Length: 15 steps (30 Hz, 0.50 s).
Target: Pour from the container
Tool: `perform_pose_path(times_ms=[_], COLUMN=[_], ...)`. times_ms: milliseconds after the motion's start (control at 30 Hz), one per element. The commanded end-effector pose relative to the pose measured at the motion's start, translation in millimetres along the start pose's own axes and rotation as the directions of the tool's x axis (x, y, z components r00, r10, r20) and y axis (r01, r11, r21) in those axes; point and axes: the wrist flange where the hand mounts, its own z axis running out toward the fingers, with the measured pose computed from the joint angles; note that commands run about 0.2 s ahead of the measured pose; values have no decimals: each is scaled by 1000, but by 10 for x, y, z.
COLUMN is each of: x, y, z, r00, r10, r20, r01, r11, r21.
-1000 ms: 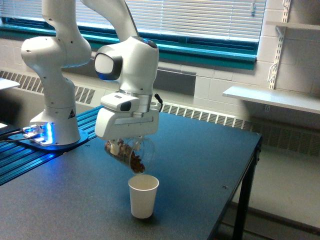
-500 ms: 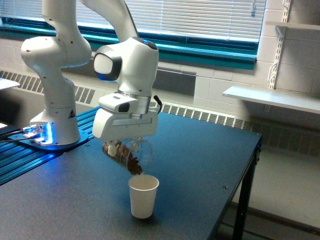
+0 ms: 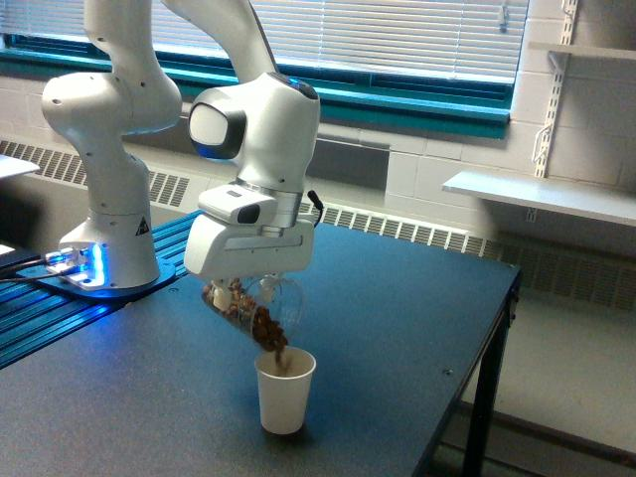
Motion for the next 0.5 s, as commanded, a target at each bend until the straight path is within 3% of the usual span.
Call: perform_pose_path(times_ms=[33,500], x=[32,87], y=[-25,-71], z=[-8,-42], r00=[1000,1000], r10=[-17,-23], r20=[-1,1], r01=[17,23], r11=[1000,999], r21=[-16,-22])
